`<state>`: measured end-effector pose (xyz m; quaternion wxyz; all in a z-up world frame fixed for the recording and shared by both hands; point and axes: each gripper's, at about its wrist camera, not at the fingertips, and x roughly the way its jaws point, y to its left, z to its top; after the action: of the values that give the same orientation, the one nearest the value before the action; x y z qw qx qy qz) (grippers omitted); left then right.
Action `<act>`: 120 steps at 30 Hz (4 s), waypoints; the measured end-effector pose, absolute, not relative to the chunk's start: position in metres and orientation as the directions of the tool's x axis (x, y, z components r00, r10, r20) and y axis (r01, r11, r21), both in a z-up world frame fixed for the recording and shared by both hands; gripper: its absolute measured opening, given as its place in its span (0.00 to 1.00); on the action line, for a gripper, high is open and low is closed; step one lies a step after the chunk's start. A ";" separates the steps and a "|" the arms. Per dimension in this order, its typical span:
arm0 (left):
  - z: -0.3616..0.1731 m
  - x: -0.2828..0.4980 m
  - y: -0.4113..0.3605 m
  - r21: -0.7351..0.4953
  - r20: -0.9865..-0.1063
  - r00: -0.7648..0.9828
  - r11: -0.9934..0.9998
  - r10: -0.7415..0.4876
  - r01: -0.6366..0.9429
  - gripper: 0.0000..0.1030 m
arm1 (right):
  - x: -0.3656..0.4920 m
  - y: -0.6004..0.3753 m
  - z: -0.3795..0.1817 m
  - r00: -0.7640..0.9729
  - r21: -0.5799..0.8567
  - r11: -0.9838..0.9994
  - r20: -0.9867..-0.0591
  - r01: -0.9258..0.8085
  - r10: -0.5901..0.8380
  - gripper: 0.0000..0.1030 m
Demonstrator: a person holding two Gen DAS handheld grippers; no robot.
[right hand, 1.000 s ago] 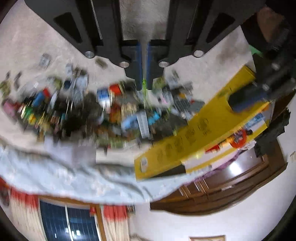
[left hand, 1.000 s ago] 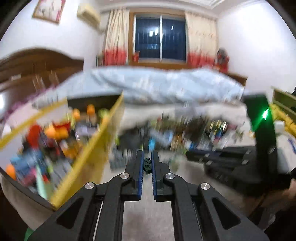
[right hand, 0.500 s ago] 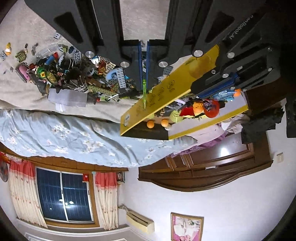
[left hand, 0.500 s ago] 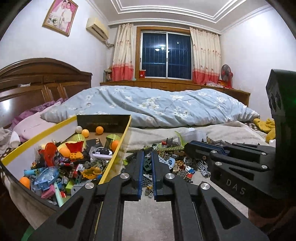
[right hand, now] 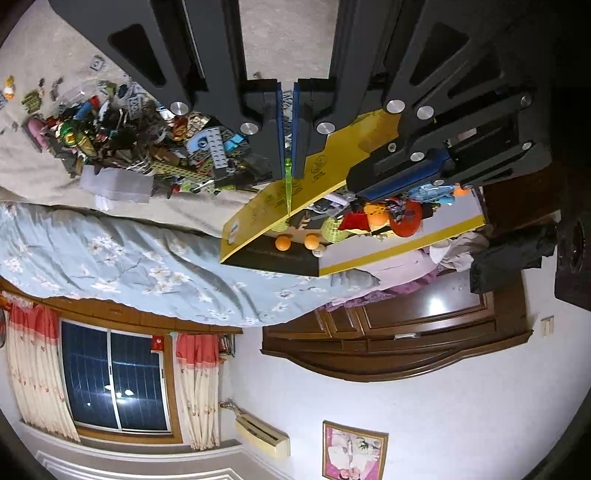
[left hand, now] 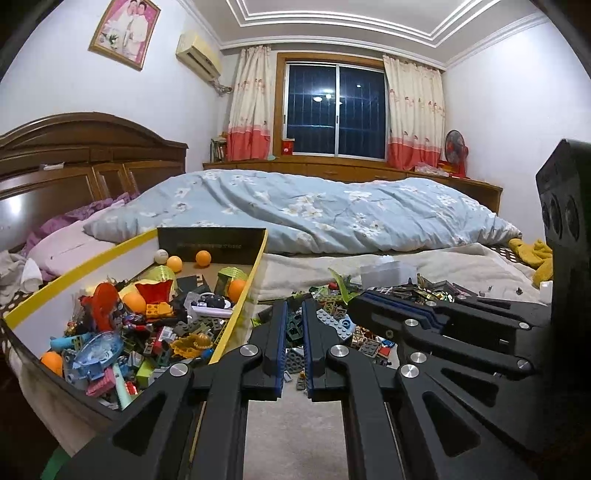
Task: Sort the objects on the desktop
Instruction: 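Carry both held pieces over the yellow-sided box, then open both grippers to drop the pieces into the box, then move both grippers back to the LEGO pile on the towel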
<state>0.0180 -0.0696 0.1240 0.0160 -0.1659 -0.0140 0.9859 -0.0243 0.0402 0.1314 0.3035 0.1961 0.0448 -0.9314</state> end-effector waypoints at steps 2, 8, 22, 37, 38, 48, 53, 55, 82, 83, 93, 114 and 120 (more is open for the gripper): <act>0.124 0.020 -0.072 -0.031 -0.326 -0.945 -0.999 0.035 -0.026 0.09 | -0.023 0.037 0.132 -0.743 0.020 -0.811 -0.389 0.584 -0.545 0.02; 0.123 0.024 -0.084 0.013 -0.333 -0.943 -1.000 -0.019 0.016 0.08 | -0.021 0.019 0.130 -0.720 0.017 -0.788 -0.395 0.616 -0.571 0.02; 0.130 0.057 -0.159 -0.019 -0.314 -0.937 -0.986 -0.150 0.164 0.08 | -0.006 -0.062 0.135 -0.621 0.028 -0.681 -0.385 0.732 -0.683 0.02; 0.122 0.055 -0.186 0.042 -0.281 -0.935 -0.977 -0.214 0.211 0.08 | -0.004 -0.092 0.134 -0.601 -0.002 -0.641 -0.349 0.768 -0.719 0.02; 0.119 0.050 -0.187 0.042 -0.285 -0.935 -0.977 -0.211 0.207 0.09 | -0.009 -0.093 0.129 -0.604 0.000 -0.646 -0.357 0.763 -0.713 0.02; 0.082 -0.027 -0.193 0.115 -0.461 -0.862 -0.977 -0.211 0.177 0.09 | -0.068 -0.103 0.087 -0.575 0.036 -0.668 -0.476 0.743 -0.665 0.03; 0.080 -0.045 -0.198 0.066 -0.571 -0.801 -0.983 -0.179 0.172 0.09 | -0.083 -0.110 0.088 -0.551 0.017 -0.651 -0.517 0.759 -0.655 0.03; 0.078 -0.048 -0.198 0.062 -0.594 -0.785 -0.983 -0.174 0.170 0.09 | -0.086 -0.112 0.086 -0.541 0.020 -0.647 -0.530 0.762 -0.653 0.04; 0.083 -0.035 -0.194 0.205 -0.483 -0.752 -0.893 -0.449 0.401 0.28 | -0.081 -0.111 0.086 -0.642 -0.054 -0.704 -0.465 0.709 -0.610 0.22; 0.084 -0.034 -0.192 0.218 -0.468 -0.746 -0.880 -0.473 0.422 0.28 | -0.080 -0.111 0.087 -0.662 -0.070 -0.717 -0.454 0.693 -0.596 0.28; 0.098 -0.020 -0.194 0.200 -0.426 -0.766 -0.876 -0.481 0.438 0.28 | -0.069 -0.104 0.105 -0.753 -0.122 -0.776 -0.375 0.619 -0.541 0.39; 0.141 0.015 -0.190 0.091 -0.335 -0.822 -0.884 -0.460 0.458 0.29 | -0.036 -0.080 0.145 -0.780 -0.012 -0.818 -0.312 0.575 -0.543 0.41; 0.130 0.006 -0.167 0.125 -0.327 -0.846 -0.907 -0.421 0.403 0.29 | -0.042 -0.065 0.135 -0.801 -0.032 -0.844 -0.336 0.535 -0.495 0.41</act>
<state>0.0057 -0.1670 0.1302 -0.2146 -0.1761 0.0256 0.9604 -0.0416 -0.0649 0.1345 0.2718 0.1596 0.0626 -0.9469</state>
